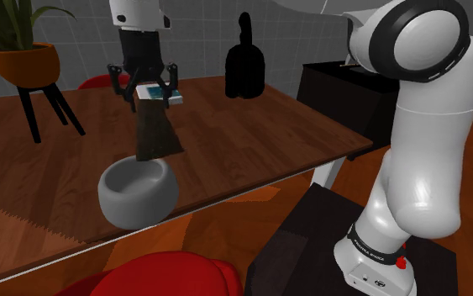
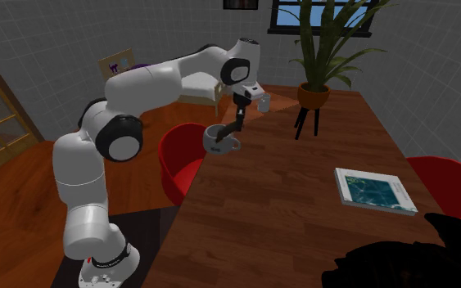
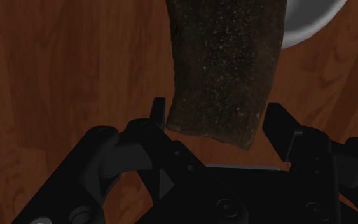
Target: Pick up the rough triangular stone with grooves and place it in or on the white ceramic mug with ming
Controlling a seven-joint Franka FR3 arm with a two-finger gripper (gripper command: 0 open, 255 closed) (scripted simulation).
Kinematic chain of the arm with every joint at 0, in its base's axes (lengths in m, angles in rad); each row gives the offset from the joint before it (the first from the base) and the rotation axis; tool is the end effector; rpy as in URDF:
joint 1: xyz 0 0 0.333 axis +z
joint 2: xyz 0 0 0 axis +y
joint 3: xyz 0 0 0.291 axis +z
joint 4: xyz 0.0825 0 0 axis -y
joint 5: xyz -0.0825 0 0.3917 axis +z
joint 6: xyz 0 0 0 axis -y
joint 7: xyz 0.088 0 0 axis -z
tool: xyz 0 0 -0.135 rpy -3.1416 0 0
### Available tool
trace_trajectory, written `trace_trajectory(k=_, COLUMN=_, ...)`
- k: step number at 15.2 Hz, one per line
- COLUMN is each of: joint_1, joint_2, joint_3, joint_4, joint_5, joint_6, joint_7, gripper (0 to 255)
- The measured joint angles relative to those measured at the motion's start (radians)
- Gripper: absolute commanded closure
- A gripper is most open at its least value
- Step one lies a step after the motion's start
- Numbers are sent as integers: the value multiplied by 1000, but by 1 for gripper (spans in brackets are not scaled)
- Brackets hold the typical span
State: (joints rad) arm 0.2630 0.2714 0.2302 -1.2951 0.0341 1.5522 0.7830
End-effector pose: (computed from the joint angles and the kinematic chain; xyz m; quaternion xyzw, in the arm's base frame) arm 0.5642 0.2881 0.5435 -0.9878 0.1479 0.0312 0.0362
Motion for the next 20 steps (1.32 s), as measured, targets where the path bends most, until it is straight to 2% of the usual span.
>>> trace_trajectory(k=5, joint_1=85, joint_2=90, joint_3=32, joint_4=136, joint_5=-30, joint_6=-40, joint_7=109, gripper=255)
trace_trajectory(k=20, joint_1=80, joint_2=55, joint_3=34, joint_4=-113, joint_5=-22, joint_6=173, joint_7=108, gripper=255)
